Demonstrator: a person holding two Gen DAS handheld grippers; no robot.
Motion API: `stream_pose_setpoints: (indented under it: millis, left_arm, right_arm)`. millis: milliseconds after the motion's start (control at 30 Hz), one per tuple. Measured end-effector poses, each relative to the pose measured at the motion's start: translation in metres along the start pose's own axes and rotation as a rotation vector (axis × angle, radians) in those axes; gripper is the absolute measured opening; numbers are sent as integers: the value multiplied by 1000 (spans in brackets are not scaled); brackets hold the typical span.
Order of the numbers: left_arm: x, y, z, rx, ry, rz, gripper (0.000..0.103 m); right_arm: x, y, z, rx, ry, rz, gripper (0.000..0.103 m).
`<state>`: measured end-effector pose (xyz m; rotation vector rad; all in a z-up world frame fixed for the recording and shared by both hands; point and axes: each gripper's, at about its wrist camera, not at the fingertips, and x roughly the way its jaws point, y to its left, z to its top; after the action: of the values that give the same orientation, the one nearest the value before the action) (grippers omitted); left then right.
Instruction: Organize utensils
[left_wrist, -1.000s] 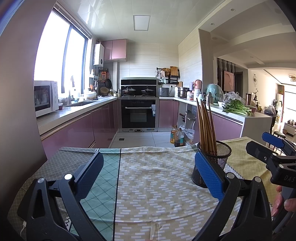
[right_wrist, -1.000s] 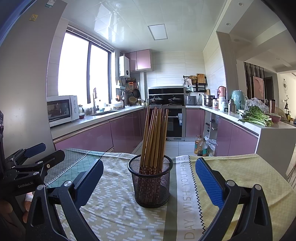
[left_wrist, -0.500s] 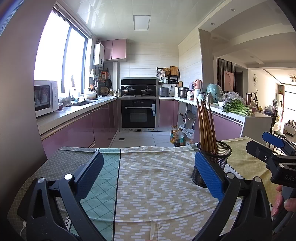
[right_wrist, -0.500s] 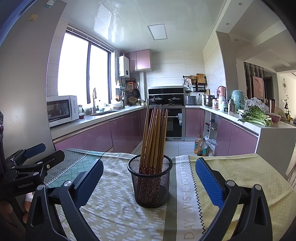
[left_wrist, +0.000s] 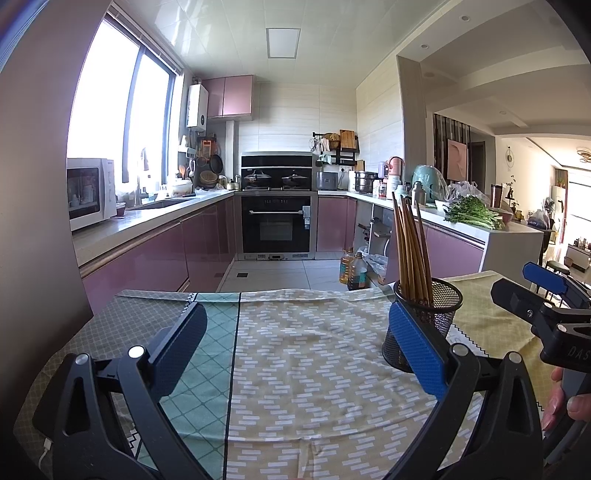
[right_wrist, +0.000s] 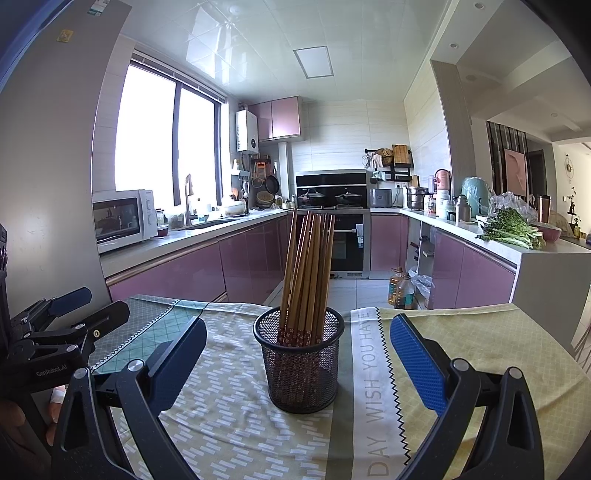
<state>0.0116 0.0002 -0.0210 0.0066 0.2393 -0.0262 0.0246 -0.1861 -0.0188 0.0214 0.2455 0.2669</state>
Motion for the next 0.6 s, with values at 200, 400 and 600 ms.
stream_pose_setpoints:
  millis: [200, 400, 600]
  left_arm:
    - [-2, -1, 0, -1, 0, -1, 97]
    - [-2, -1, 0, -2, 2, -4, 97]
    - [-2, -2, 0, -3, 3, -1, 97]
  right_arm:
    - [0, 0, 0, 1, 1, 2, 96]
    - [1, 0, 0, 2, 1, 1, 96]
    - [2, 0, -1, 5, 3, 0, 96]
